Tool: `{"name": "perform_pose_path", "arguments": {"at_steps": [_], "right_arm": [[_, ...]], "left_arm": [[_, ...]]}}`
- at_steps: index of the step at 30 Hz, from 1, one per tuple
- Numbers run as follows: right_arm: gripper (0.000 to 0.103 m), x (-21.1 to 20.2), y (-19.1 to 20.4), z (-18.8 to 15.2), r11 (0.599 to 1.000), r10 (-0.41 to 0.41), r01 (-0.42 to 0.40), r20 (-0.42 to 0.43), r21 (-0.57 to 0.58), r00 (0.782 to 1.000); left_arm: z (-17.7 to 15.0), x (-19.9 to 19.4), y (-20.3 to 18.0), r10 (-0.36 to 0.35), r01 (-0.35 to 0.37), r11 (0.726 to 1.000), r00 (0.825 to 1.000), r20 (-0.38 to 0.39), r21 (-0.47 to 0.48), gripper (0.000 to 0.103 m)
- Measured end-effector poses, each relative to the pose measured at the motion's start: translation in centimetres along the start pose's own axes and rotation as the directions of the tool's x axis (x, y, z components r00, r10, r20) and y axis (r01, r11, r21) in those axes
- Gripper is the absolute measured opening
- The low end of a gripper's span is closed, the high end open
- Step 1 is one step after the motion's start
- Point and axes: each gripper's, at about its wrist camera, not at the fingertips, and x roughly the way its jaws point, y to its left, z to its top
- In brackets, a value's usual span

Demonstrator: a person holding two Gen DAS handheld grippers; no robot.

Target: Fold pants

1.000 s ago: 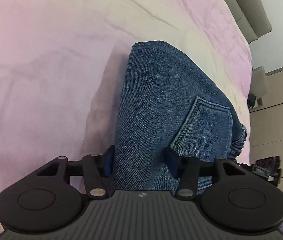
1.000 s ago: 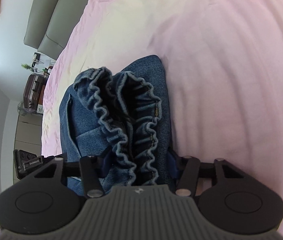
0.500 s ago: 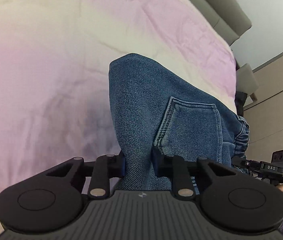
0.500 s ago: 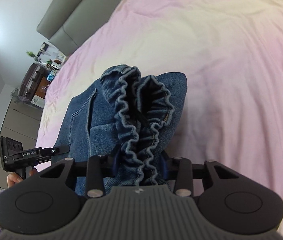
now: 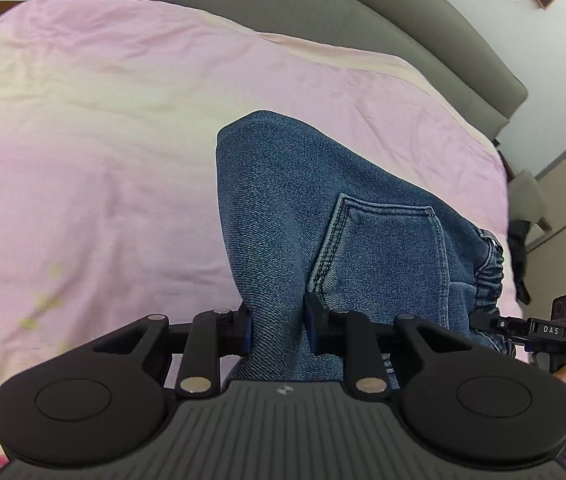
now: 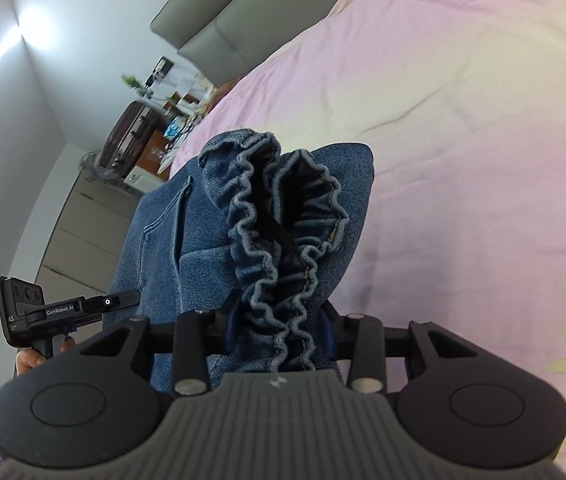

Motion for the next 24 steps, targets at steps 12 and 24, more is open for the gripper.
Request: {"name": "perform_pose_path", "arguments": {"at_steps": [12, 24], "right_arm": [[0.035, 14.7, 1.6, -2.9, 0.999, 0.011, -0.005, -0.116, 0.048, 0.993], [0.036, 22.5, -0.7, -3.7, 0.995, -0.094, 0.096, -0.197, 0.003, 0.976]], "left_arm": [[0.2, 2.5, 12.2, 0.037, -0.04, 0.997, 0.998, -0.044, -0.068, 0.026], [-1.6, 9.1, 15.7, 0.046, -0.049, 0.998, 0.994, -0.097, -0.027, 0.036]]}}
